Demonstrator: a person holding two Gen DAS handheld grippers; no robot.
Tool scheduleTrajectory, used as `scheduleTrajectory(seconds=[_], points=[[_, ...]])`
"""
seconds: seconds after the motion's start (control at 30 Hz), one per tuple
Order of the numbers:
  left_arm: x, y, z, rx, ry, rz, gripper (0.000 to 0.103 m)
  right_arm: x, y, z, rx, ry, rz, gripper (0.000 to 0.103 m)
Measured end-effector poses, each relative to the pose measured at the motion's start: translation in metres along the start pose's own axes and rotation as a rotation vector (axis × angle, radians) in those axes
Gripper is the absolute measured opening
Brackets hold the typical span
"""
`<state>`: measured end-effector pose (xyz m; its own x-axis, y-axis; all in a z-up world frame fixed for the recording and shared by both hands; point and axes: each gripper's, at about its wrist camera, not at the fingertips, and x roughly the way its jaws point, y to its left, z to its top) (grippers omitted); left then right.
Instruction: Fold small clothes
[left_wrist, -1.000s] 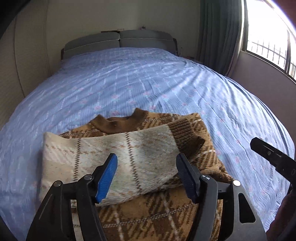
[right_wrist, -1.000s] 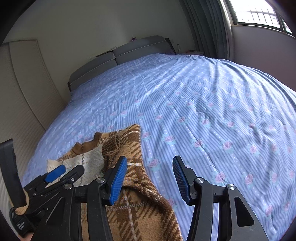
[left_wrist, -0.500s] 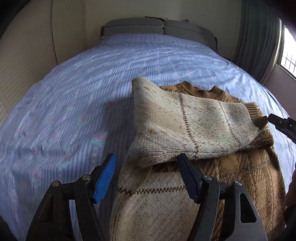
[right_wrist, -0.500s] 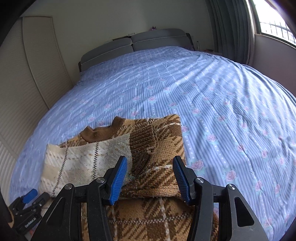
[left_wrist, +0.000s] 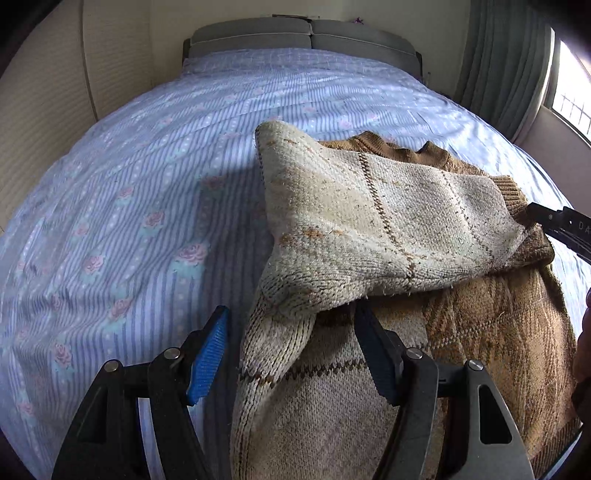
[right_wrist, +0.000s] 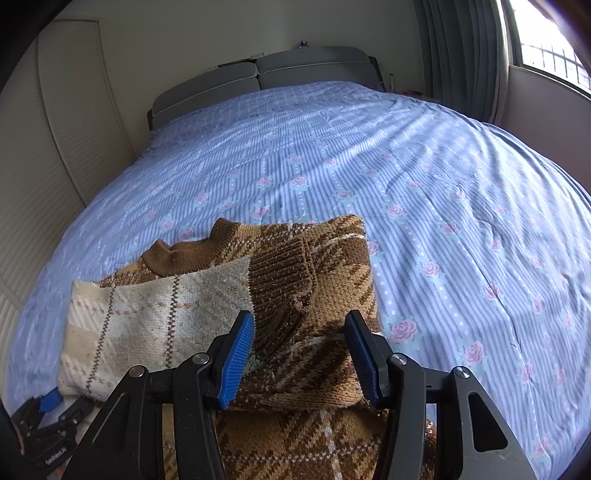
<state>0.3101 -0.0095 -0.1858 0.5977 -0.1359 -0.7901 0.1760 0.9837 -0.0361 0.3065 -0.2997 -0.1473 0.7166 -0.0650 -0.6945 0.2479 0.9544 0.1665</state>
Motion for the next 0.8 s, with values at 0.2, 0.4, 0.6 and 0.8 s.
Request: scheduleTrajectory(seconds=[0.2,0.4,0.6,0.8], points=[[0.006,0.021,0.010,-0.097,-0.018,0.016,0.068,0.002,0.004,-0.001,-0.011,-0.001,0.003,0.052],[0.007,0.023,0.025,-0.096,-0.049,0.017,0.062,0.010,0.006,0.001,-0.034,0.009,-0.013,0.038],[0.012,0.038,0.016,-0.140,-0.036,0.043,0.060,0.022,-0.003,-0.004,-0.031,0.057,-0.014,0.010],[0.014,0.043,0.010,-0.139,-0.037,0.062,0.061,0.025,0.002,-0.016,-0.079,0.060,-0.046,0.010]])
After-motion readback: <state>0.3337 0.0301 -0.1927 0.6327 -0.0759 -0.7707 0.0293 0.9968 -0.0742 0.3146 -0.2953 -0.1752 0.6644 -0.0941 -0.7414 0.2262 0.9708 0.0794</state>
